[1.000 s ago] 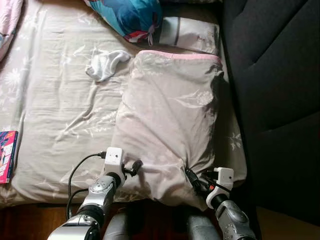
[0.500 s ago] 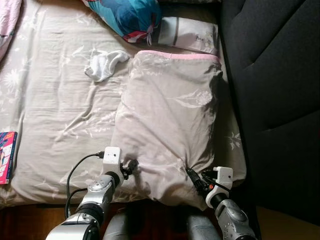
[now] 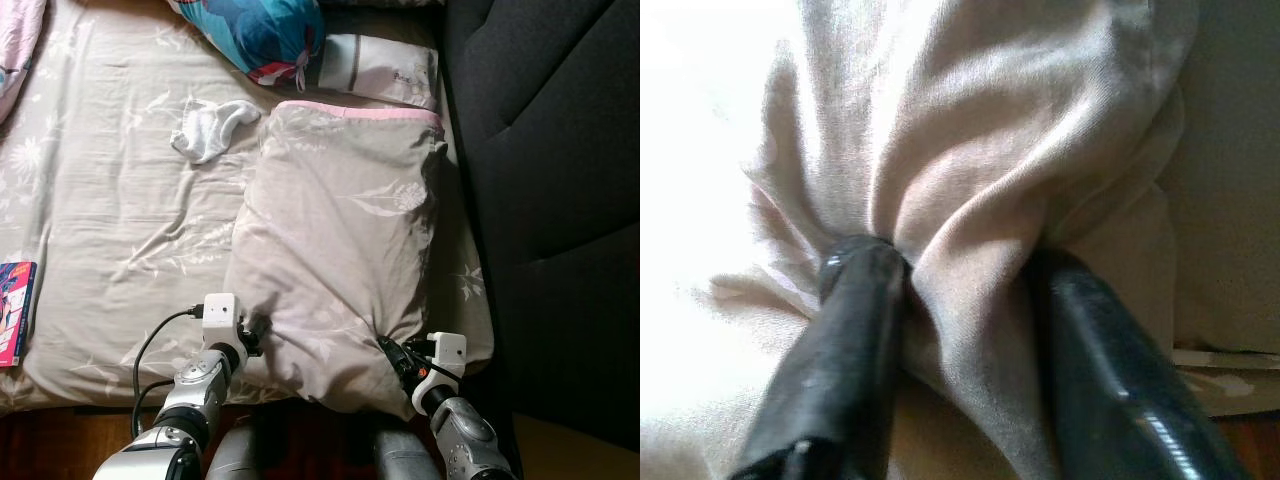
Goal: Clean up the room
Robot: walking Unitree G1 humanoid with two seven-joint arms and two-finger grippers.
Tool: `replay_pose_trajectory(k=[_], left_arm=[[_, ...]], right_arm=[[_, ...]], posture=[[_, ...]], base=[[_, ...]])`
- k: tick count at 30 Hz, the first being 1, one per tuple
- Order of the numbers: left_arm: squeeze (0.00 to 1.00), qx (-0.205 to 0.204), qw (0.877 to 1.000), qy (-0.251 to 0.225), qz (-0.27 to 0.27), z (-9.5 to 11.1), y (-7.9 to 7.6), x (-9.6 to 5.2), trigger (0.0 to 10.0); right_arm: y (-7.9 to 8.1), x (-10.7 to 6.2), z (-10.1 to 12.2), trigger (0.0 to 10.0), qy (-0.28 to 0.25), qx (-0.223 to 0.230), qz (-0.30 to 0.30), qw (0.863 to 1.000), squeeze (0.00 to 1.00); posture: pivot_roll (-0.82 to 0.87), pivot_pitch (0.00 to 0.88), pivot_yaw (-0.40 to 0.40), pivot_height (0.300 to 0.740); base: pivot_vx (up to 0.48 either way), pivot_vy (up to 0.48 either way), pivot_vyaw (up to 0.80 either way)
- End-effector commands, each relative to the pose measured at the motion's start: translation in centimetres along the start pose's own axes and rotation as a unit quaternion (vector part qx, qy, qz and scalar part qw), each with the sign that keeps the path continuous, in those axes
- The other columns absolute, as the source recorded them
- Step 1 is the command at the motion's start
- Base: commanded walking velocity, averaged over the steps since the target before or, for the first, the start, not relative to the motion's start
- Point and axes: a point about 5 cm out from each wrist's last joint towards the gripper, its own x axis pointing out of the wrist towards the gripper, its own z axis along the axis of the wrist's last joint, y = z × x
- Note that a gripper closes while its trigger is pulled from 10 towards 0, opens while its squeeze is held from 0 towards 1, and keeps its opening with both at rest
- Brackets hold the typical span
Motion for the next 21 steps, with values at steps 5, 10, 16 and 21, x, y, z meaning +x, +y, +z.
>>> replay_pose_trajectory(k=[5,10,16,21], left_arm=[[0.00,-0.020,0.998,0.054,-0.021,-3.09,-1.06,-0.64,0.0],[0.00,-0.019,0.998,0.051,-0.024,-2.98,-1.17,-0.59,0.0],[0.00,-0.013,0.998,0.048,-0.033,-2.74,-1.53,-0.43,0.0],[0.00,-0.011,0.998,0.046,-0.036,-2.55,-1.74,-0.32,0.0]], right_arm=[[-0.14,-0.85,-2.20,0.0,0.041,0.014,-0.014,0.999,0.00],[-0.13,-0.77,-2.12,0.0,0.040,0.011,-0.019,0.999,0.00],[-0.23,-0.63,-1.78,0.0,0.034,0.009,-0.026,0.999,0.00],[-0.39,-0.58,-1.57,0.0,0.030,0.008,-0.033,0.999,0.00]], posture=[[-0.08,0.476,-0.060,0.740],[-0.08,0.474,-0.057,0.740],[-0.08,0.471,-0.052,0.740],[-0.08,0.469,-0.049,0.740]], base=[[0.000,0.000,0.00],[0.000,0.000,0.00],[0.000,0.000,0.00],[0.000,0.000,0.00]])
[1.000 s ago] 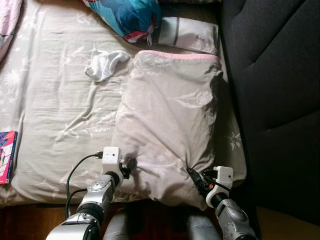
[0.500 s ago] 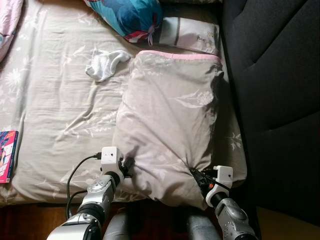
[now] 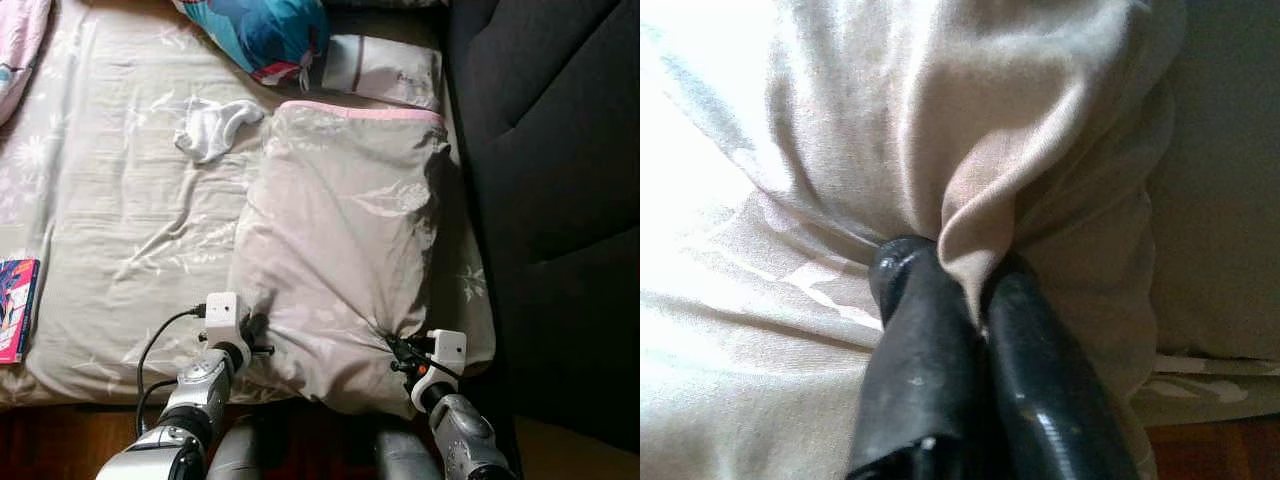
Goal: Clean up the room
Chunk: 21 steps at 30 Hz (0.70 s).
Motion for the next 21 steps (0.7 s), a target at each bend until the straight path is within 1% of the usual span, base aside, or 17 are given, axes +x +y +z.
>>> replay_pose_trajectory(k=[1,4,6,10,12,13,14,15,16,17,18,20,21], left_arm=[[0.00,-0.007,0.998,0.049,-0.024,-2.7,-1.1,-0.5,0.0],[0.00,0.007,0.999,0.046,-0.029,-2.3,-1.4,-0.3,0.0],[0.00,0.009,0.998,0.045,-0.030,-2.3,-1.5,-0.3,0.0],[0.00,0.019,0.998,0.038,-0.043,-1.5,-2.1,0.2,0.0],[0.00,0.025,0.998,0.030,-0.048,-0.9,-2.4,0.4,0.0],[0.00,0.038,0.997,0.017,-0.058,0.0,-2.9,0.7,0.0],[0.00,0.041,0.997,0.015,-0.061,0.2,-3.0,0.8,0.0],[0.00,0.041,0.997,0.015,-0.061,0.2,-3.0,0.8,0.0],[0.00,0.045,0.997,0.011,-0.064,0.6,-3.2,1.0,0.0],[0.00,0.047,0.997,0.001,-0.066,1.4,-3.5,1.2,0.0],[0.00,0.050,0.996,-0.012,-0.068,2.4,-3.9,1.6,10.0],[0.00,0.045,0.996,-0.038,-0.072,4.4,-4.7,2.1,10.0],[0.00,0.045,0.996,-0.038,-0.072,4.4,-4.7,2.1,10.0]], right_arm=[[-0.5,-0.8,-1.7,0.0,0.030,0.007,-0.016,0.999,0.00],[-0.6,-0.7,-1.5,0.0,0.026,0.004,-0.023,0.999,0.00],[-0.6,-0.7,-1.4,0.0,0.025,0.003,-0.024,0.999,0.00],[-1.1,-0.5,-0.5,0.0,0.006,-0.005,-0.046,0.999,0.00],[-1.5,-0.3,0.4,0.0,-0.008,-0.010,-0.063,0.998,0.00],[-2.1,-0.1,1.5,0.0,-0.029,-0.011,-0.082,0.996,0.00],[-2.3,-0.1,1.8,5.6,-0.033,-0.011,-0.085,0.996,0.00],[-2.3,-0.1,1.8,5.6,-0.033,-0.011,-0.085,0.996,0.00],[-2.5,0.0,2.3,5.6,-0.042,-0.013,-0.093,0.995,0.00],[-2.9,0.1,3.4,10.0,-0.061,-0.018,-0.103,0.993,0.00],[-3.4,0.2,5.0,10.0,-0.088,-0.023,-0.116,0.989,0.00],[-4.5,0.2,8.2,10.0,-0.141,-0.041,-0.147,0.978,0.00],[-4.5,0.2,8.2,10.0,-0.141,-0.041,-0.147,0.978,0.00]], posture=[[-0.08,0.468,-0.048,0.740],[-0.08,0.466,-0.046,0.740],[-0.08,0.466,-0.046,0.740],[-0.08,0.456,-0.036,0.740],[-0.08,0.451,-0.034,0.740],[-0.08,0.448,-0.031,0.740],[-0.08,0.448,-0.031,0.740],[-0.08,0.448,-0.031,0.740],[-0.08,0.445,-0.029,0.740],[-0.08,0.442,-0.026,0.740],[-0.09,0.436,-0.024,0.740],[-0.09,0.426,-0.020,0.740],[-0.09,0.426,-0.020,0.740]], base=[[0.000,0.000,0.00],[0.000,0.000,0.00],[0.000,0.000,0.00],[0.000,0.000,0.00],[0.000,0.000,0.00],[0.000,0.000,0.00],[0.000,0.000,0.00],[0.000,0.000,0.00],[0.000,0.000,0.00],[0.000,0.000,0.00],[0.000,0.000,0.00],[0.000,0.000,0.00],[0.000,0.000,0.00]])
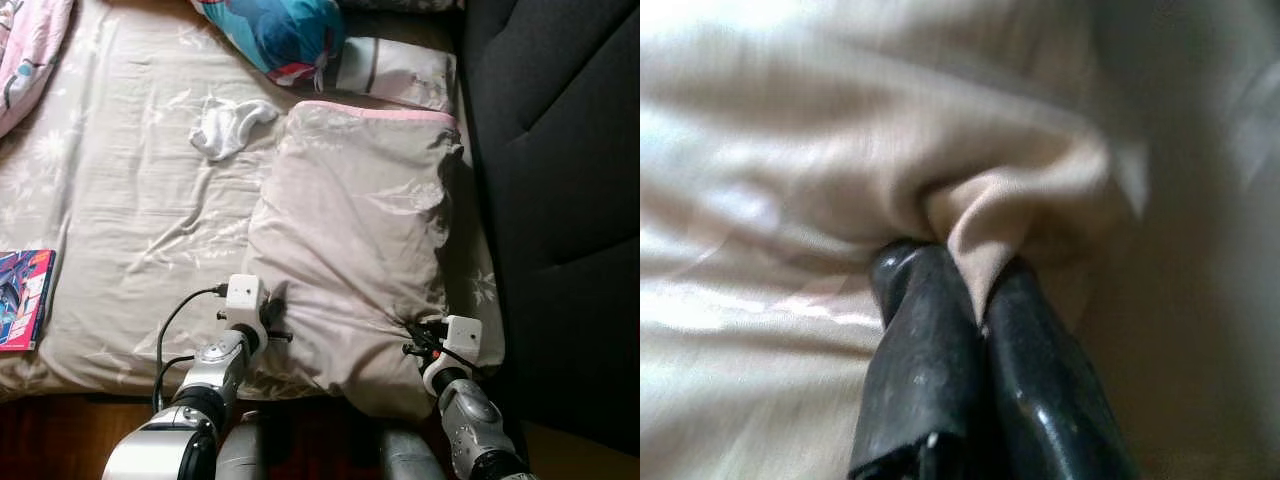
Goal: Clean up the room
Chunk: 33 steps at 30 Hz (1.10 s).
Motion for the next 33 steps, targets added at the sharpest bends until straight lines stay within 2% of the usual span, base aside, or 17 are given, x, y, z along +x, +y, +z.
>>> replay_pose_trajectory(k=[1,4,5,7,8,9,12,14,15,16,18,19,21,23,24,27,33], left_arm=[[0.00,0.000,1.000,-0.011,-0.013,0.8,-0.8,0.4,10.0],[0.00,0.002,0.999,-0.033,-0.031,2.6,-1.8,1.0,10.0],[0.00,0.001,0.998,-0.046,-0.041,3.6,-2.4,1.4,10.0],[0.00,0.001,0.998,-0.050,-0.044,4.0,-2.5,1.5,10.0],[0.00,-0.004,0.996,-0.062,-0.058,5.1,-3.1,1.8,10.0],[0.00,-0.005,0.996,-0.065,-0.064,5.5,-3.4,1.9,10.0],[0.00,-0.013,0.995,-0.068,-0.076,5.8,-3.8,2.0,10.0],[0.00,-0.034,0.992,-0.061,-0.102,5.7,-4.3,2.1,10.0],[0.00,-0.034,0.992,-0.061,-0.102,5.7,-4.3,2.1,10.0],[0.00,-0.041,0.991,-0.053,-0.118,5.5,-4.6,2.1,10.0],[0.00,-0.042,0.988,-0.040,-0.143,5.0,-4.9,2.0,10.0],[0.00,-0.042,0.988,-0.040,-0.143,5.0,-4.9,2.0,10.0],[0.00,-0.042,0.986,-0.026,-0.157,4.5,-5.0,1.9,10.0],[0.00,-0.041,0.986,-0.017,-0.160,4.2,-4.9,1.8,10.0],[0.00,-0.041,0.986,-0.008,-0.160,3.8,-4.7,1.7,10.0],[0.00,-0.043,0.987,0.001,-0.155,3.5,-4.3,1.7,10.0],[0.00,-0.044,0.987,0.016,-0.154,2.9,-3.9,1.5,10.0]], right_arm=[[-2.6,0.3,3.9,10.0,-0.091,0.006,-0.063,0.994,0.00],[-4.0,0.4,6.8,10.0,-0.139,-0.003,-0.092,0.986,0.00],[-4.9,0.3,8.4,10.0,-0.165,-0.011,-0.107,0.980,0.00],[-5.2,0.3,8.9,10.0,-0.173,-0.012,-0.113,0.978,0.00],[-6.2,0.0,10.8,10.0,-0.203,-0.024,-0.128,0.970,0.00],[-6.6,-0.1,11.5,10.0,-0.213,-0.031,-0.134,0.967,0.00],[-7.3,-0.5,12.7,10.0,-0.231,-0.049,-0.150,0.960,0.00],[-8.8,-1.5,14.0,10.0,-0.258,-0.074,-0.195,0.944,0.00],[-8.8,-1.5,14.0,10.0,-0.258,-0.074,-0.195,0.944,0.00],[-9.7,-2.2,14.2,10.0,-0.267,-0.087,-0.226,0.933,0.00],[-10.7,-3.4,13.1,10.0,-0.263,-0.098,-0.271,0.921,0.00],[-10.7,-3.4,13.1,10.0,-0.263,-0.098,-0.271,0.921,0.00],[-11.3,-4.5,11.4,10.0,-0.244,-0.114,-0.304,0.914,0.00],[-11.5,-5.1,10.1,10.0,-0.226,-0.127,-0.323,0.910,0.00],[-11.8,-6.1,8.0,10.0,-0.194,-0.132,-0.346,0.908,0.00],[-12.1,-7.4,5.3,10.0,-0.157,-0.139,-0.365,0.907,0.00],[-12.1,-9.3,2.0,10.0,-0.107,-0.132,-0.396,0.903,0.00]], posture=[[-0.09,0.421,-0.018,0.740],[-0.09,0.413,-0.011,0.740],[-0.10,0.409,-0.007,0.740],[-0.10,0.409,-0.007,0.740],[-0.10,0.403,-0.002,0.740],[-0.10,0.403,-0.001,0.740],[-0.11,0.402,0.002,0.740],[-0.12,0.399,0.008,0.740],[-0.12,0.399,0.008,0.740],[-0.12,0.400,0.010,0.740],[-0.13,0.399,0.016,0.740],[-0.13,0.399,0.016,0.740],[-0.12,0.400,0.019,0.740],[-0.12,0.401,0.022,0.740],[-0.13,0.402,0.024,0.740],[-0.13,0.403,0.027,0.740],[-0.12,0.408,0.036,0.740]], base=[[0.000,0.000,0.00],[0.000,0.000,0.00],[0.000,0.000,0.00],[0.000,0.000,0.00],[0.000,0.000,0.00],[0.000,0.000,0.00],[0.000,0.000,0.00],[0.000,0.000,0.00],[0.000,0.000,0.00],[0.000,0.000,0.00],[0.000,0.000,0.00],[0.000,0.000,0.00],[0.000,0.000,0.00],[0.000,0.000,0.00],[0.000,0.000,0.00],[0.000,0.000,0.00],[0.000,0.000,0.00]])
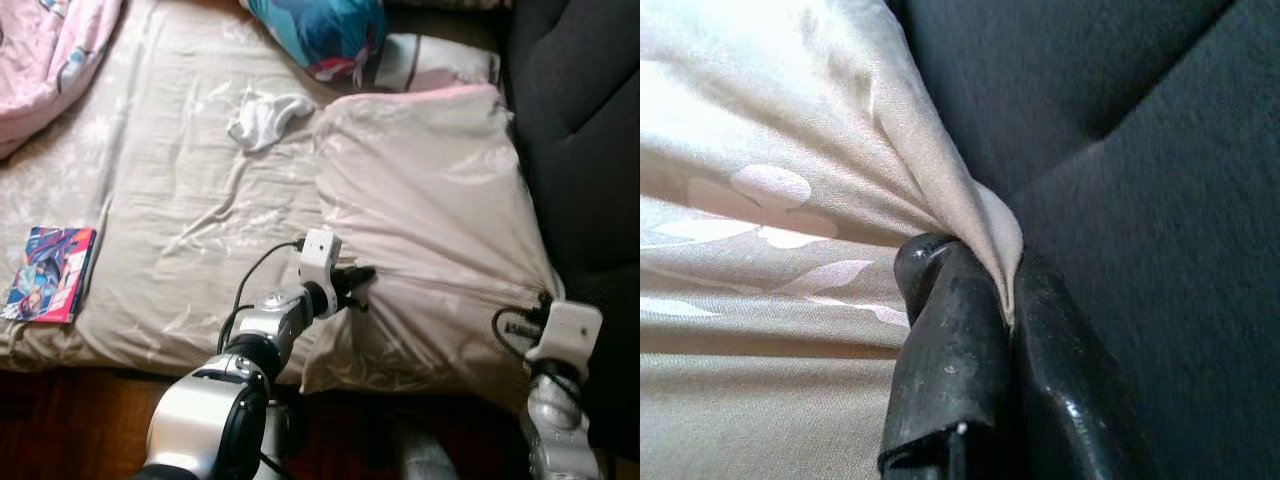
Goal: Clean up the room
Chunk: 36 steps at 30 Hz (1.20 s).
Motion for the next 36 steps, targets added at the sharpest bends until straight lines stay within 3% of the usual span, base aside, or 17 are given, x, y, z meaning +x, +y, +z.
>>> replay_pose_trajectory(k=[1,11,14,21,22,23,32,36], left_arm=[[0.00,-0.007,0.998,0.000,0.059,-0.3,3.1,-1.9,10.0],[0.00,-0.015,0.997,0.018,0.067,-1.7,3.3,-2.3,10.0],[0.00,-0.014,0.997,0.027,0.071,-2.3,3.3,-2.4,10.0],[0.00,-0.001,0.997,0.030,0.071,-2.5,3.2,-2.4,10.0],[1.00,-0.003,0.997,0.030,0.069,-2.6,3.2,-2.4,10.0],[1.00,-0.004,0.997,0.031,0.069,-2.6,3.2,-2.4,10.0],[1.00,-0.009,0.998,0.029,0.063,-2.7,2.9,-2.3,10.0],[1.00,-0.009,0.997,0.015,0.069,-2.4,3.2,-2.4,10.0]], right_arm=[[-5.4,-1.2,-2.3,10.0,0.046,-0.009,-0.133,0.990,0.00],[-5.2,-1.2,-3.0,10.0,0.074,-0.021,-0.141,0.987,0.00],[-4.1,-1.1,-3.6,10.0,0.099,0.017,-0.119,0.988,0.00],[-3.2,-1.1,-4.1,10.0,0.117,0.031,-0.102,0.987,0.00],[-3.1,-0.9,-3.9,10.0,0.114,0.035,-0.102,0.988,0.38],[-3.0,-0.8,-3.7,10.0,0.110,0.038,-0.102,0.988,1.00],[-2.9,-0.1,-2.8,10.0,0.088,0.041,-0.105,0.990,1.00],[-2.4,0.3,-1.6,10.0,0.044,0.043,-0.079,0.995,1.00]], posture=[[-0.12,0.408,0.036,0.740],[-0.12,0.416,0.042,0.740],[-0.12,0.416,0.043,0.740],[-0.12,0.415,0.045,0.740],[-0.12,0.415,0.045,0.740],[-0.12,0.415,0.046,0.740],[-0.11,0.400,0.044,0.740],[-0.12,0.386,0.042,0.740]], base=[[0.000,0.000,0.00],[0.000,0.000,0.00],[0.000,0.000,0.00],[0.000,0.000,0.00],[0.000,0.000,0.00],[0.000,0.000,0.00],[0.000,0.000,0.00],[0.000,0.000,0.00]])
